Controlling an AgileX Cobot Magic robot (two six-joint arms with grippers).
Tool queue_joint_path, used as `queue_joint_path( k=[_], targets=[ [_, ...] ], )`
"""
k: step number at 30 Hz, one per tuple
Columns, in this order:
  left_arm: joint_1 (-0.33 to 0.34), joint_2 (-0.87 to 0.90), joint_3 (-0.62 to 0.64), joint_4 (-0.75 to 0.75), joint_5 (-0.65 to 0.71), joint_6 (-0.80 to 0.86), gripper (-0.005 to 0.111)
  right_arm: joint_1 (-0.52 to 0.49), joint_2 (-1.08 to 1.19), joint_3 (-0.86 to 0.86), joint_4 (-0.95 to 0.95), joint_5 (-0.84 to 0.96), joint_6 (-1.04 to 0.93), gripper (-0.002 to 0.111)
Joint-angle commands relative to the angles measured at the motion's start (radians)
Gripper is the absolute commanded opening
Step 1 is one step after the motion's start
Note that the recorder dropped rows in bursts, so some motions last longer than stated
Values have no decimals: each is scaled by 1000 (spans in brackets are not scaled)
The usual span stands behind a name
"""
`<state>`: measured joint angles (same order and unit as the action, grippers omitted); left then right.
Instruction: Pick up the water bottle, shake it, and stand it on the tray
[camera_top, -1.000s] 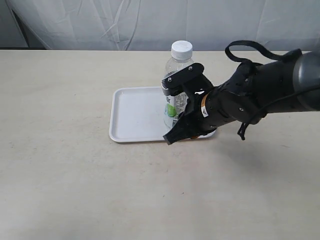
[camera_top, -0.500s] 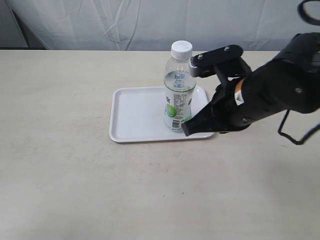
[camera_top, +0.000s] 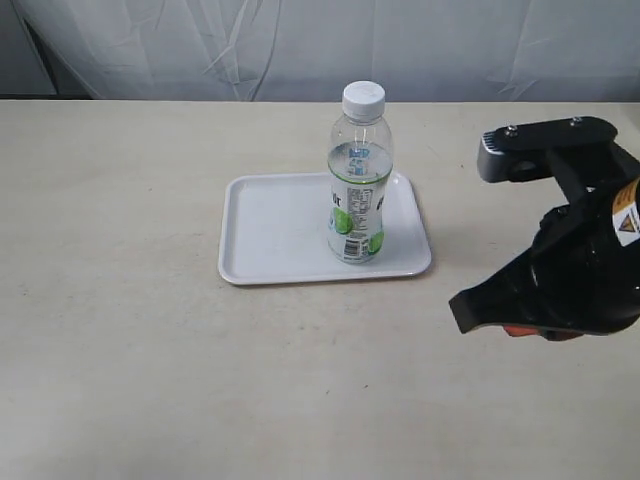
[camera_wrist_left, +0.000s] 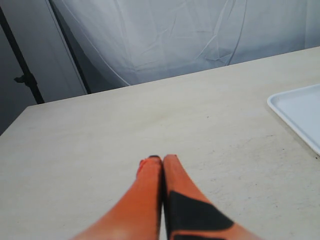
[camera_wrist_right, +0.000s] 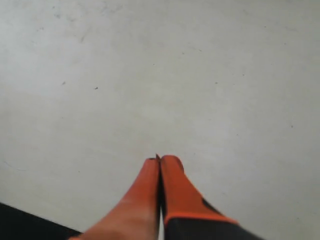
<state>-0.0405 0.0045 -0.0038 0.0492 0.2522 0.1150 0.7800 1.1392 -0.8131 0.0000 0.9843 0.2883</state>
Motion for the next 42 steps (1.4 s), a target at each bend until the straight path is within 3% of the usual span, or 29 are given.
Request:
queue_joint_path(
  k=[1, 6, 11, 16, 22, 31, 42],
  targets=[
    [0, -5, 4, -2, -13, -1, 0, 0, -7, 2, 10, -57, -1, 0],
    [0, -5, 4, -2, -13, -1, 0, 0, -59, 9, 0, -153, -1, 0],
    [0, -5, 4, -2, -13, -1, 0, -40, -480, 192, -13, -530, -5, 0],
    [0, -5, 4, -2, -13, -1, 0, -386, -919, 495, 48, -622, -5, 0],
    [0, -5, 4, -2, -13, -1, 0, -569, -1132, 650, 87, -650, -5, 0],
    [0, -5, 4, -2, -13, -1, 0, -594, -1139, 813, 186, -858, -7, 0],
    [0, -5, 4, -2, -13, -1, 0, -610, -1139, 813, 165, -837, -9, 0]
  ],
)
